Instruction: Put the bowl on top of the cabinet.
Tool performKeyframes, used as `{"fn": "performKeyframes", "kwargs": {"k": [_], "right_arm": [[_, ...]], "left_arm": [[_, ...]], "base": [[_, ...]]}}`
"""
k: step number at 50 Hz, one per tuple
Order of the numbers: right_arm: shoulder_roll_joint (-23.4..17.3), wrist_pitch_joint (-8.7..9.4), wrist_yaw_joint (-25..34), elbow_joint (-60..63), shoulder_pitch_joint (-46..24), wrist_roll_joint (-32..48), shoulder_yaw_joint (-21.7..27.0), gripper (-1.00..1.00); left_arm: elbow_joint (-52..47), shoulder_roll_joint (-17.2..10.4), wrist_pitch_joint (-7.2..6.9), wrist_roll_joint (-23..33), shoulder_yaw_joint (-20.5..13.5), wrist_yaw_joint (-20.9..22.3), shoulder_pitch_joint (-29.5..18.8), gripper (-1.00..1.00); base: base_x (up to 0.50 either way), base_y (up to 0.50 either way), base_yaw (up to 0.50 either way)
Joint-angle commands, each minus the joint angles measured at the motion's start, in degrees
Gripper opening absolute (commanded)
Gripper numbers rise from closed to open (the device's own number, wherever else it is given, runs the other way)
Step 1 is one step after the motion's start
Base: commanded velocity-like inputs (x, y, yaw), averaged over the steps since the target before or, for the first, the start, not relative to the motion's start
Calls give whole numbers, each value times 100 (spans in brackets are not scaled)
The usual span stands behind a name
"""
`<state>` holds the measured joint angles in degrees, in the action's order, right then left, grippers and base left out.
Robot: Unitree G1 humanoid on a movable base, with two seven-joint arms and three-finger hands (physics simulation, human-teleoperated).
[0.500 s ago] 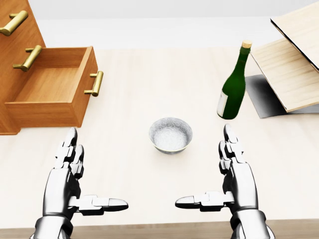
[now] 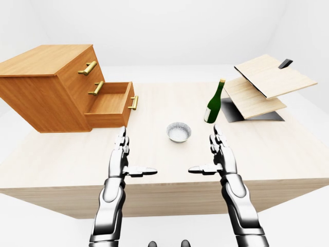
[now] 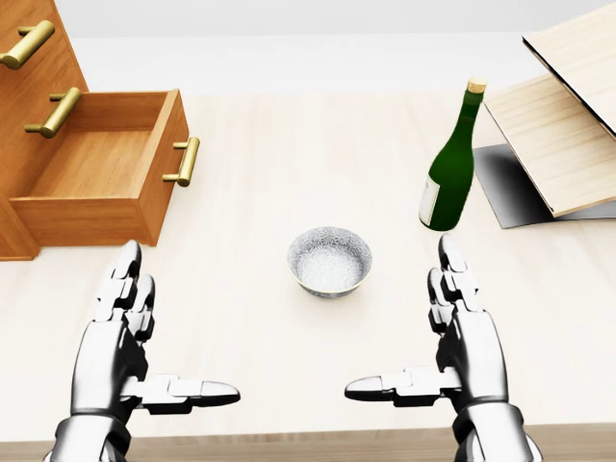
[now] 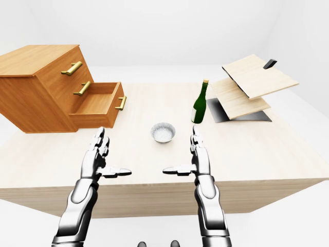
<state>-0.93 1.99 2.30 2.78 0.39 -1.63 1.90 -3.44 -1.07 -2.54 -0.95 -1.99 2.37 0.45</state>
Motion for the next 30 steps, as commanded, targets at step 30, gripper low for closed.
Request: {"fn": "performKeyframes", "kwargs": {"k": [30], "right_arm": [[-24,301,76,2259,-23,-286,190,100]], "left_arm": [[-1790,-44,-246,-133,-130,115,-30,100]], "base": [[0,2,0]]}}
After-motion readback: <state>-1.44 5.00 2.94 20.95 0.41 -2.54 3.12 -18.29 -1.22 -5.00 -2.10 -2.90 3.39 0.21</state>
